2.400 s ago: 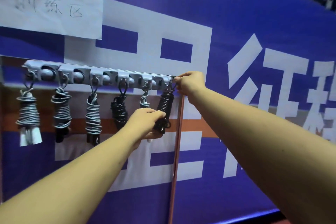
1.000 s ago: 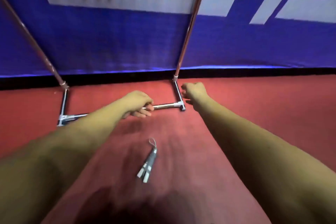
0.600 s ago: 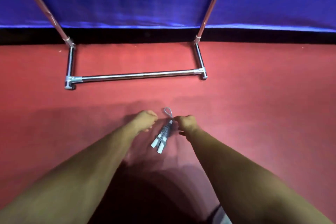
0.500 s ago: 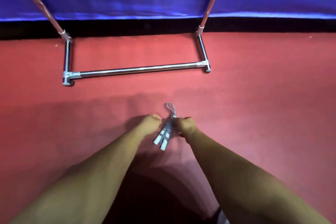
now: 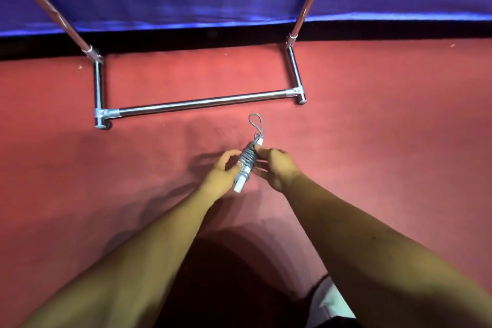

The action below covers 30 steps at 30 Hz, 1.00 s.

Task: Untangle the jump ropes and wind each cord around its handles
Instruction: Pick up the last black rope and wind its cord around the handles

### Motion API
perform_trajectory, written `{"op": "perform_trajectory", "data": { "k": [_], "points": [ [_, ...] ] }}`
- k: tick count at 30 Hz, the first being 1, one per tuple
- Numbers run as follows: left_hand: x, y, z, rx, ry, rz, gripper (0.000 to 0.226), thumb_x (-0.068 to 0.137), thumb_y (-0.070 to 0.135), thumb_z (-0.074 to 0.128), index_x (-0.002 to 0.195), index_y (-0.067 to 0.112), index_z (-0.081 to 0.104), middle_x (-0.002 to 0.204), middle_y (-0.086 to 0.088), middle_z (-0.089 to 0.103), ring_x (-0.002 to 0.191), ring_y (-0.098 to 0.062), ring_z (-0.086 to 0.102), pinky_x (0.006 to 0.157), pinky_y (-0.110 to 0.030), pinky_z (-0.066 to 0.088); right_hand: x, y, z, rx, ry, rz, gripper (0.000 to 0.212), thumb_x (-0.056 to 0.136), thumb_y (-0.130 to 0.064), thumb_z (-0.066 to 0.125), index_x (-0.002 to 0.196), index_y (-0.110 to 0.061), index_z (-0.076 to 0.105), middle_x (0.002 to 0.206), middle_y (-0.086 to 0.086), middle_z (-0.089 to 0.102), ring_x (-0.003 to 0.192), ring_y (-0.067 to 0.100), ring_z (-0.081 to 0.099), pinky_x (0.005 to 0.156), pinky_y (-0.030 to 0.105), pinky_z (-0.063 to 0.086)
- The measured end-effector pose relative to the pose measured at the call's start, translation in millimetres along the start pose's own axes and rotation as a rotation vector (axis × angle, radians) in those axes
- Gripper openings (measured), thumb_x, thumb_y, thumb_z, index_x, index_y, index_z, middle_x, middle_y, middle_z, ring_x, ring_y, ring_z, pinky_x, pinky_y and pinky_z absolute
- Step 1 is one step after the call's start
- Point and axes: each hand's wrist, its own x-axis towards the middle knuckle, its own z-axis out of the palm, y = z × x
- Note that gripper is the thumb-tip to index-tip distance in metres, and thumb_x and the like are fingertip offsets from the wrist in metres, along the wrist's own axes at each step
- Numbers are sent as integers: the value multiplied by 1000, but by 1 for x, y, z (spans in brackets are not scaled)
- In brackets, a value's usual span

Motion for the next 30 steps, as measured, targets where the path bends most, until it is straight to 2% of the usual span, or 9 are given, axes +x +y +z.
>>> {"op": "perform_trajectory", "data": {
  "k": [2,5,10,12,15,20,24,27,30],
  "points": [
    [-29,54,-12,-97,-45,-35,29,101,15,51,125,31,50,97,0,62,71,-9,63,64,-27,54,-49,-46,7,31,-27,-60,13,96,-9,54,109,-8,57,88,9,65,76,20,62,71,30,55],
    [-62,119,-21,-114,-67,33,35,102,9,48,132,25,43,90,-1,58,55,2,61,57,-24,52,-110,-100,16,85,-44,-161,18,94,-6,57,111,-13,56,88,8,67,75,22,64,74,32,55],
    [-148,265,-45,-31,-122,115,26,102,7,47,128,10,52,103,-6,60,88,-19,59,63,-23,49,-246,-222,24,43,-69,-282,15,92,-5,61,105,-12,61,91,10,66,77,25,63,75,35,56],
    [-180,327,-57,17,-133,174,16,102,8,48,116,14,54,102,-8,60,92,-21,57,72,-30,47,-298,-277,22,-9,-76,-345,4,92,-13,63,95,-15,64,91,8,65,84,24,62,74,35,54],
    [-214,401,-69,100,-141,265,17,101,8,50,101,25,55,102,-6,61,93,-18,55,75,-33,45,-355,-342,21,-67,-16,-493,16,92,-31,64,97,-17,70,97,2,69,99,17,65,79,34,49],
    [-280,534,-75,57,-166,333,21,100,3,49,97,24,54,96,-4,60,92,-24,59,66,-21,46,-462,-457,21,-85,46,-704,6,92,-16,65,89,-17,70,81,2,67,79,16,60,74,37,51],
    [-315,606,-88,39,-141,393,13,96,17,57,99,30,59,100,-2,63,92,-19,57,81,-36,47,-517,-530,24,-146,55,-778,8,91,-14,65,89,-15,73,78,-4,70,78,13,61,80,43,53],
    [-328,644,-97,6,-114,401,18,99,11,55,105,27,59,105,-2,63,97,-18,56,83,-36,46,-544,-571,31,-146,55,-835,12,93,-12,63,84,-15,70,70,-10,68,70,5,62,72,35,55],
    [-333,675,-102,-27,-113,394,20,101,9,51,119,16,54,111,-7,60,97,-18,55,74,-29,48,-560,-604,38,-175,32,-883,11,93,-9,61,84,-10,68,63,-13,66,61,-1,61,63,23,55]
  ]
}}
